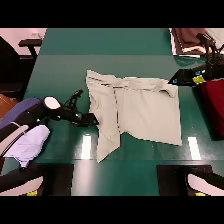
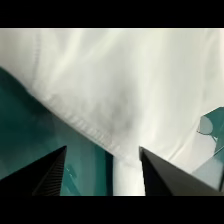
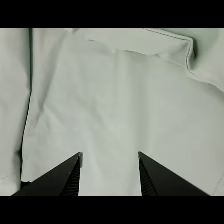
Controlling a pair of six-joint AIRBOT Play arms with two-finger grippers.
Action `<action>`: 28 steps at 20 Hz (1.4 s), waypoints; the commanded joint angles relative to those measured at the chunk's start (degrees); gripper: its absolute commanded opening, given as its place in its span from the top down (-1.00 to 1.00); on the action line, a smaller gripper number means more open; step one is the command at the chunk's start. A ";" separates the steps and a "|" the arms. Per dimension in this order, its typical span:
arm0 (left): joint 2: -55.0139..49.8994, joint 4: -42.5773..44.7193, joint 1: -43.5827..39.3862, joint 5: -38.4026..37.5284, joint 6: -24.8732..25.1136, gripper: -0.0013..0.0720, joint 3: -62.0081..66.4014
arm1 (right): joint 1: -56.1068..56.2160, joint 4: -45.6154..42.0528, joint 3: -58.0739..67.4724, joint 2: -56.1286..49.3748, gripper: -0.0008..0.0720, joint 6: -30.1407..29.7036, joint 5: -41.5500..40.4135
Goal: Fold the shirts.
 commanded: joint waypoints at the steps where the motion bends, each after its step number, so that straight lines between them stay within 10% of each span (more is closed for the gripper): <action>1: -0.92 -1.29 -4.00 5.66 -2.78 -0.49 -0.79 | 0.02 0.07 -0.22 0.24 -0.15 0.02 0.31; 2: -0.87 -1.40 -3.98 6.78 -2.86 -0.48 -0.55 | 0.02 0.07 -0.22 0.22 -0.15 0.02 0.28; 5: -0.76 -0.87 -3.15 7.19 -2.56 0.84 2.32 | 0.02 0.04 -0.22 0.26 -0.15 0.02 0.39; 6: -0.74 0.11 -1.99 5.70 -2.60 0.89 4.13 | 0.02 0.02 -0.22 0.26 -0.15 0.02 0.72; 16: 5.95 19.47 19.21 -3.19 -2.03 0.88 17.79 | 0.02 -0.02 -0.22 0.26 -0.15 0.02 2.14; 17: 5.95 20.22 20.52 -3.85 -2.05 0.39 17.79 | 0.02 -0.02 -0.22 0.26 -0.15 0.02 2.21; 18: 5.97 20.31 22.14 -5.46 -2.05 -0.54 17.79 | 0.02 -0.02 -0.22 0.26 -0.15 0.02 2.29; 23: 6.08 21.24 29.53 -14.40 2.51 -0.41 14.05 | 0.02 -0.04 -0.22 0.26 -0.15 0.02 2.67; 28: 4.61 14.91 29.44 -2.43 7.06 -0.41 3.56 | 0.02 -0.02 -0.22 0.26 -0.15 0.02 2.56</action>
